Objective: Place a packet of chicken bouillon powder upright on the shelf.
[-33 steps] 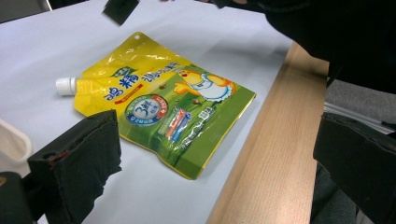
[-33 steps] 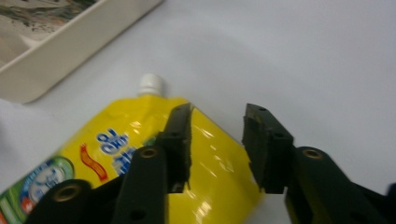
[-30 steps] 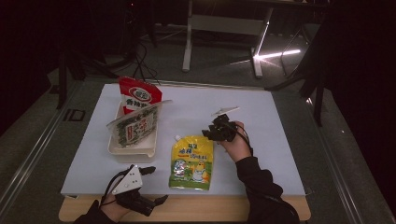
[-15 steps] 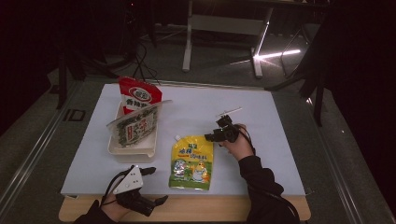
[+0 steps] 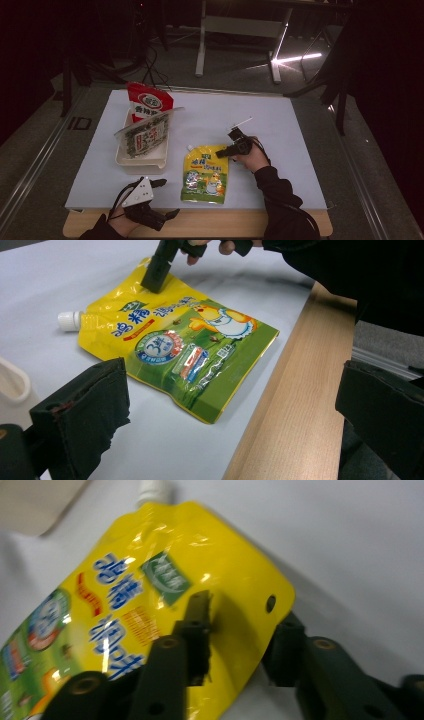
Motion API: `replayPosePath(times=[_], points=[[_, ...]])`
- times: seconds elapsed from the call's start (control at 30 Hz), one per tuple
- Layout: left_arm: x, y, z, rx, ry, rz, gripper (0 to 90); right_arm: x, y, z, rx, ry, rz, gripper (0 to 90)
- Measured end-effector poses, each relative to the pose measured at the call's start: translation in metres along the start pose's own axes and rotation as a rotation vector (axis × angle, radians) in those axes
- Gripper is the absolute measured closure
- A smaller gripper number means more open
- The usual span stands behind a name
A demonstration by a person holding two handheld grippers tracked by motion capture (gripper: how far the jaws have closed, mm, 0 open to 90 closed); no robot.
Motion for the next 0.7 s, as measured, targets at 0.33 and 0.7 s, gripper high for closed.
replayPosePath(times=[0.33, 0.7], points=[[0.001, 0.000, -0.001, 0.000, 0.000, 0.001, 1.9, -0.009, -0.018, 0.014, 0.064, 0.043, 0.097, 89.9], [0.000, 0.001, 0.000, 0.001, 0.003, 0.002, 1.9, -0.025, -0.050, 0.050, 0.054, 0.159, 0.201, 90.0]])
Point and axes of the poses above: each handheld gripper's, and its own axes: z roughly backward along the jaws, x roughly out of its underside, y roughly to its right, the point moved 10 cm from there along -z, roughly forward along the jaws, and after that the axes turned 1 degree about y, right-handed, at the moved point
